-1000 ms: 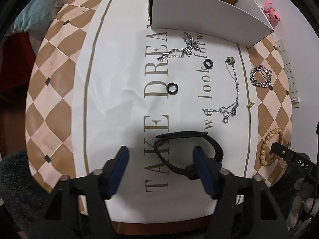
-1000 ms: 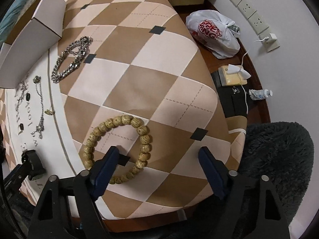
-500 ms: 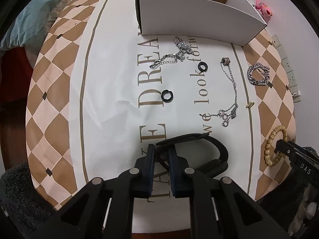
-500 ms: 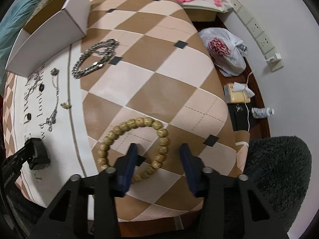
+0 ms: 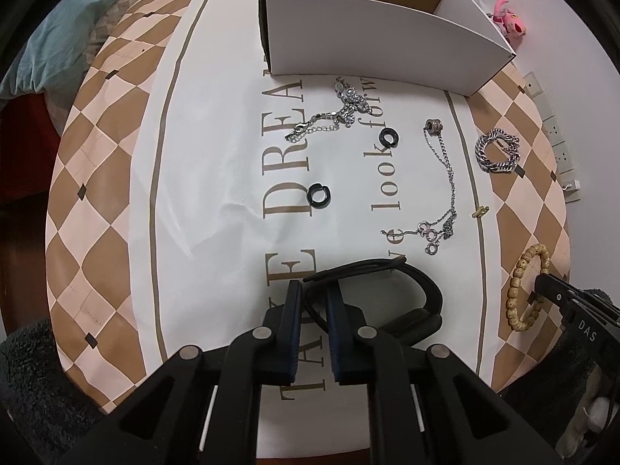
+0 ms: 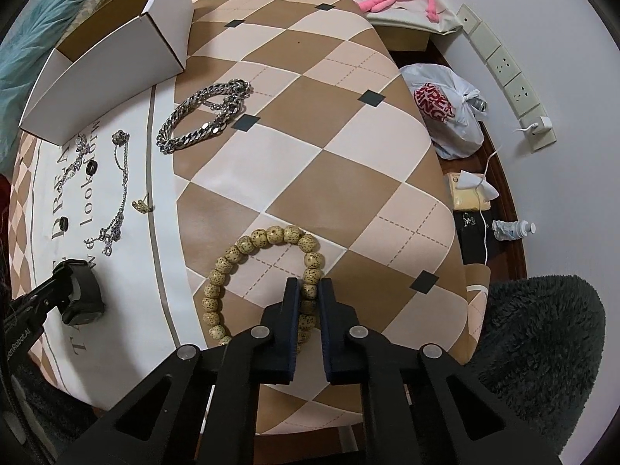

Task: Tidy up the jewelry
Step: 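Carry both items into the white box and open both tools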

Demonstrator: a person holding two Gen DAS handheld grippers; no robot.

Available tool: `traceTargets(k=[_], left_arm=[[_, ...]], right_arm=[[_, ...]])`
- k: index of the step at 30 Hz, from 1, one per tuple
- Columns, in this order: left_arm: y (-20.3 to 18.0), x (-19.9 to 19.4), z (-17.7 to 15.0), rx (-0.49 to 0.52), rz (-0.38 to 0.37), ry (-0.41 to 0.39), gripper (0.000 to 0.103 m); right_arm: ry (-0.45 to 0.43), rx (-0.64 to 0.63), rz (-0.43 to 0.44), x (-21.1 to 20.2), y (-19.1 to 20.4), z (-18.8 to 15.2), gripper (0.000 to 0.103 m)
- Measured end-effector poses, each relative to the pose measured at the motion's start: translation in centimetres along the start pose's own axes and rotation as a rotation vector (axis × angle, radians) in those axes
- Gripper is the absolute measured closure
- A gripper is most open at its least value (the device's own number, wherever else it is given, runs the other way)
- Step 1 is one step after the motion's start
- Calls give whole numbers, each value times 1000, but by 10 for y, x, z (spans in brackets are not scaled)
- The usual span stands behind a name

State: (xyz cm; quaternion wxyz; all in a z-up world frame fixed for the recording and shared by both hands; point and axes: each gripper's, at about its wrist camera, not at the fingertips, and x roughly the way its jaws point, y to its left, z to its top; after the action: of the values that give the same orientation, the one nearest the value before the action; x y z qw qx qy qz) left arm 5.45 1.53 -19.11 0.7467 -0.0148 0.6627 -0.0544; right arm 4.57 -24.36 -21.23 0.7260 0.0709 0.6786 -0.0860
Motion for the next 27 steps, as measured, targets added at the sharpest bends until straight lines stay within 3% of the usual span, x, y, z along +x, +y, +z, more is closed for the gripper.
traceTargets(k=[6,18,27], left_arm=[[0,-13,-1,-4,-14,-20,95],[13,-70,6,-16,-77,-114,95],[-3,-112,59,-1,-81,-246,95]], right_arm=[[-13,48,94,-8,-9,1,94],[-148,13,267,-85,7,5,94],[-317,-111,367,-160,46,50,94]])
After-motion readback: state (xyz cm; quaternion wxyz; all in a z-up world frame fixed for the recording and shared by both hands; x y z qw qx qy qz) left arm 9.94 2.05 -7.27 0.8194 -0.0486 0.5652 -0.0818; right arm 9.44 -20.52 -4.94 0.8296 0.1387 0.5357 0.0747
